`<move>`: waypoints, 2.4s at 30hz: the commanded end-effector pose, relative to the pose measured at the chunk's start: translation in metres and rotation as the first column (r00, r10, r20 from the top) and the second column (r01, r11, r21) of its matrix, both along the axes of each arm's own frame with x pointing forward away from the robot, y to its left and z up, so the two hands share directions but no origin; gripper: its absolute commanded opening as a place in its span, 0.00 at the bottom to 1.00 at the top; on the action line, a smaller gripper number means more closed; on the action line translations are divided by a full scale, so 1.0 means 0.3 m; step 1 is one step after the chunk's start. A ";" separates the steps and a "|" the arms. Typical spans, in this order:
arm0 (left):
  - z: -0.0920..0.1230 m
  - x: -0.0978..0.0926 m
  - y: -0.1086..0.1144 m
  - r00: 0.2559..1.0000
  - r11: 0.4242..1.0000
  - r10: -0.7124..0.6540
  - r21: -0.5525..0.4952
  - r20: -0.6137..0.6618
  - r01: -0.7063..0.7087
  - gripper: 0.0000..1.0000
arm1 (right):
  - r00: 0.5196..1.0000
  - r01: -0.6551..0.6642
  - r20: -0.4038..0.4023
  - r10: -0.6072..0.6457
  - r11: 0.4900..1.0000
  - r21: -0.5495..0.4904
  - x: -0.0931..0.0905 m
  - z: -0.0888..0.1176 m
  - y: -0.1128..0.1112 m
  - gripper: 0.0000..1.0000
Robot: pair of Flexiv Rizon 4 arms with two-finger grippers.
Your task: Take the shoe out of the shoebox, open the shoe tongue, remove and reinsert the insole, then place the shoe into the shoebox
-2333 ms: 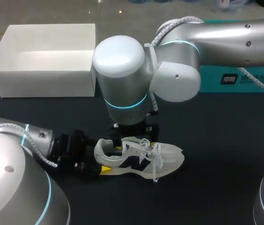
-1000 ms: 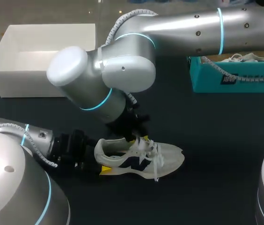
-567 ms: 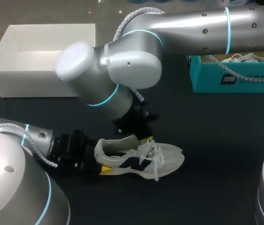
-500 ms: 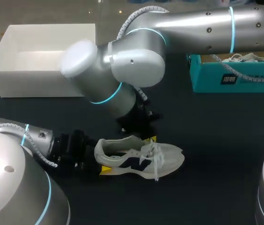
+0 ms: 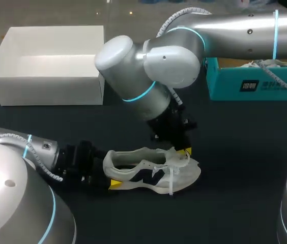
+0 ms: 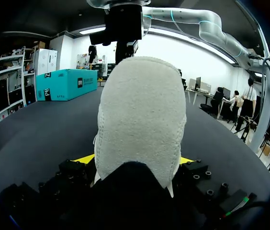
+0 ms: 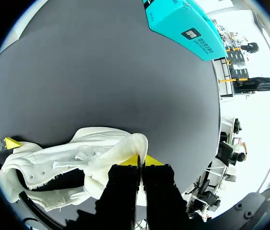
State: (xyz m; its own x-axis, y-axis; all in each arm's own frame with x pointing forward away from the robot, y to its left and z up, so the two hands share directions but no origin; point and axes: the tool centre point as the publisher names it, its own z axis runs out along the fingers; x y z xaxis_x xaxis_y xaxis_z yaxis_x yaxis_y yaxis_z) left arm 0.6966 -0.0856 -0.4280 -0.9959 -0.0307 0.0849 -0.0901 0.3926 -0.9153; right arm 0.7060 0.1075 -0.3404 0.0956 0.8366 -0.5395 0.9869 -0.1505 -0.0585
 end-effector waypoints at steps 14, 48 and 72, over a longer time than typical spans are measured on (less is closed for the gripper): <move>-0.009 -0.002 0.002 1.000 1.000 0.003 0.005 0.000 -0.003 0.00 | 0.981 0.166 0.112 -0.160 0.985 -0.047 -0.035 -0.001 0.095 1.00; -0.009 -0.002 0.002 1.000 1.000 0.003 0.005 0.000 -0.003 0.00 | 0.535 -0.838 0.466 0.705 0.369 0.403 -0.109 0.310 0.486 1.00; -0.009 -0.002 0.002 1.000 1.000 0.003 0.005 0.000 -0.003 0.00 | 0.428 -0.852 0.442 0.788 0.190 0.488 -0.062 0.276 0.498 1.00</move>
